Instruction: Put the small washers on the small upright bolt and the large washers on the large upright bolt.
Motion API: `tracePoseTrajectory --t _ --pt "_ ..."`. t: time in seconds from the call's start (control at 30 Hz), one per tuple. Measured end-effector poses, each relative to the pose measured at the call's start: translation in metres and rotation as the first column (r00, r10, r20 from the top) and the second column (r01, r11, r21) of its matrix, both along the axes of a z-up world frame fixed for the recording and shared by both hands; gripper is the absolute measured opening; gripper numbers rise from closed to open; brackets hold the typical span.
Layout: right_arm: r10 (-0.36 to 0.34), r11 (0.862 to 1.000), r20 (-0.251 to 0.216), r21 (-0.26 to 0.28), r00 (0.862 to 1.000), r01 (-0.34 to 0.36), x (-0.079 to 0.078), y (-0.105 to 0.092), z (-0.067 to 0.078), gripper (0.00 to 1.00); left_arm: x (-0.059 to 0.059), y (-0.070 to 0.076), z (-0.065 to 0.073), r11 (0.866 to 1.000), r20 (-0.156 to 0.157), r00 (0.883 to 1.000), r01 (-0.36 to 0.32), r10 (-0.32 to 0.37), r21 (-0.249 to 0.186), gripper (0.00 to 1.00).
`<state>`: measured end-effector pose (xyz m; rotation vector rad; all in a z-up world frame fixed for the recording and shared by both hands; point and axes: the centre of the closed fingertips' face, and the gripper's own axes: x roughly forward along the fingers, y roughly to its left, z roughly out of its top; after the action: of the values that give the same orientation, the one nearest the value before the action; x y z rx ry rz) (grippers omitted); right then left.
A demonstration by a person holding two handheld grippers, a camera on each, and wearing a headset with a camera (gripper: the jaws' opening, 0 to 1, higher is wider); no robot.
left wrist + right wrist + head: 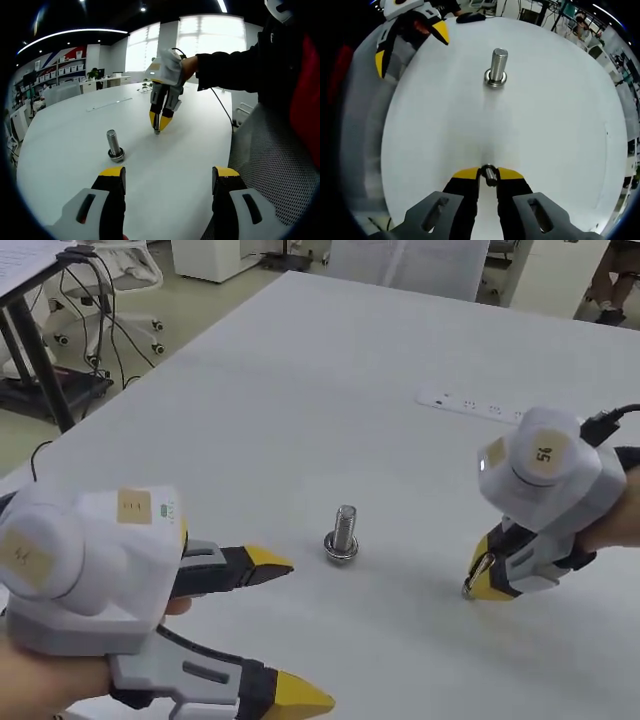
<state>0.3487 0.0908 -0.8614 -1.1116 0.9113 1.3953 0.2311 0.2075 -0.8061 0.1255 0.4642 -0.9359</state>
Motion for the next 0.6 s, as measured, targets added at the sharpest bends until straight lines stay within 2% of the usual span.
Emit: tracePoseTrajectory --t 0.3,0.6 --pt "-0.005 1.000 0.001 0.008 1.000 0.005 0.0006 0.0010 0.0005 0.16 0.0010 -0.0003 -0.0012 1.000 -0.003 1.000 0.005 -0.005 0.000 0.70" --pt "-0.027 0.999 0.000 0.017 1.000 0.027 0.0023 -0.0003 0.0013 0.24 0.0012 -0.0008 -0.0011 1.000 -0.001 1.000 0.008 -0.008 0.000 0.70"
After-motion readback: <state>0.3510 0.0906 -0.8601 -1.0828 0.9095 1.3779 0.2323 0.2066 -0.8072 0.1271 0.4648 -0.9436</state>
